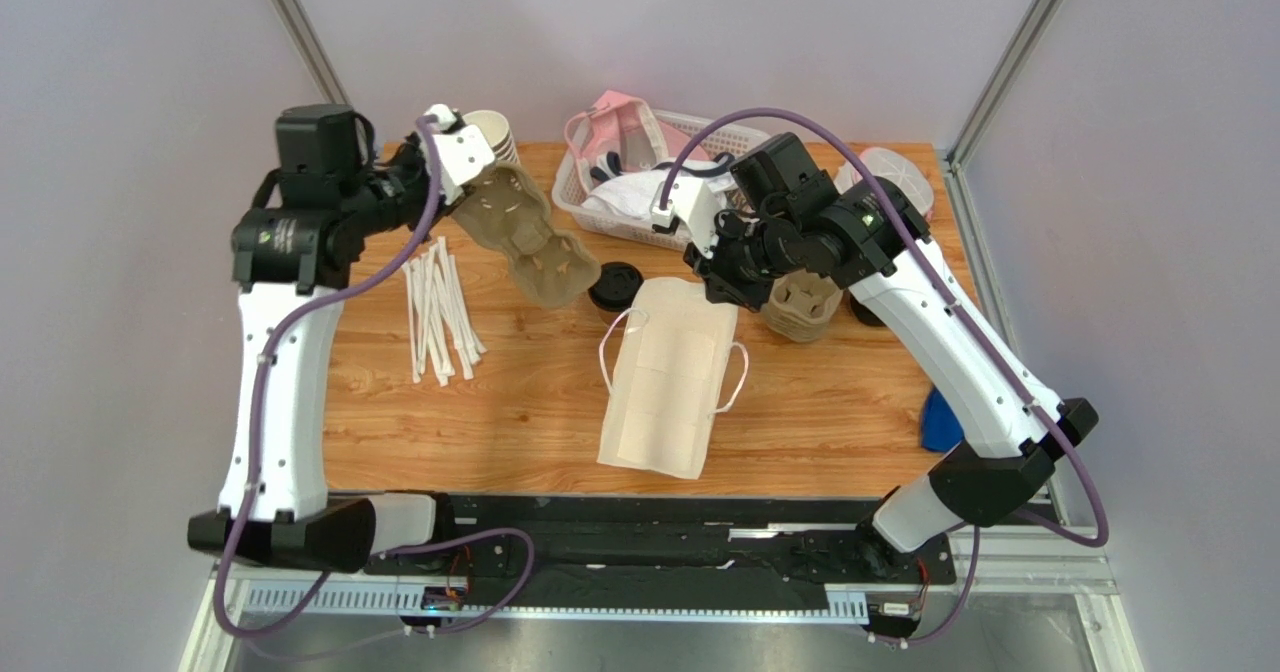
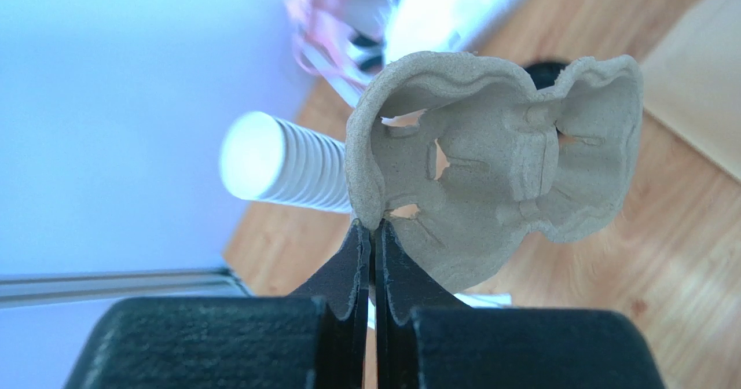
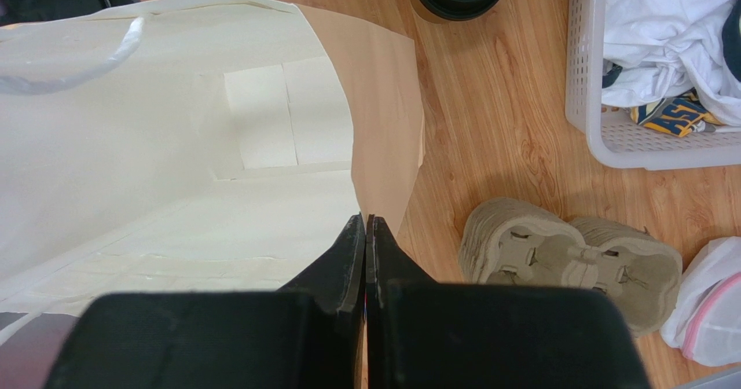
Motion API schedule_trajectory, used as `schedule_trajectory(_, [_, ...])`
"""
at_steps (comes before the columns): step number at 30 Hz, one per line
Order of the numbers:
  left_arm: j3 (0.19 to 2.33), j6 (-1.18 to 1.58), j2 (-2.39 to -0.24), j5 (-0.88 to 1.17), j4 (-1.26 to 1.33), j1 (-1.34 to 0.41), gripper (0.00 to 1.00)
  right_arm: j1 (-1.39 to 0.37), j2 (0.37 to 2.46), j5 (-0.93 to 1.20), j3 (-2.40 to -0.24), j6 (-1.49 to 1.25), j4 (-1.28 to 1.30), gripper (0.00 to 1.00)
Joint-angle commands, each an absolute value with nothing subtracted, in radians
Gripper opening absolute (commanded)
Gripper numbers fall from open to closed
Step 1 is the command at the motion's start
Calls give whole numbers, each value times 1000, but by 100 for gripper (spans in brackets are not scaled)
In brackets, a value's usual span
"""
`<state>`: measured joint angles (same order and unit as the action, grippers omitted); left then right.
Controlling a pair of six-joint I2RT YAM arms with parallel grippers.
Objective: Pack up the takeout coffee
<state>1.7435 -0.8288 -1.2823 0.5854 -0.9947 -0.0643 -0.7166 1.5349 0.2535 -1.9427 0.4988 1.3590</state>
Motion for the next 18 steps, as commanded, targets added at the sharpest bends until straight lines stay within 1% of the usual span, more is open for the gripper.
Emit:
schedule_trajectory(1, [1896,-703,-1168,696,-979,-64,0,-719,1497,236,-1945,532,1483,0])
schedule_trajectory(5, [2043,-592,-1140,765,-953,-66,0,-719,1499,232,-1931,541,1477,0])
schedule_trajectory(11, [2161,-454,-1127,902,-939,-67,0,-721,1516,219,-1931,528,1476,0])
schedule_trajectory(13, [2169,-422,-1121,954,-940,-67,0,-721,1522,225,-1940,519,1476,0])
schedule_trajectory(18, [2111,-390,-1077,993,-942,-83,0,-721,1549,233,-1980,508,1482,0])
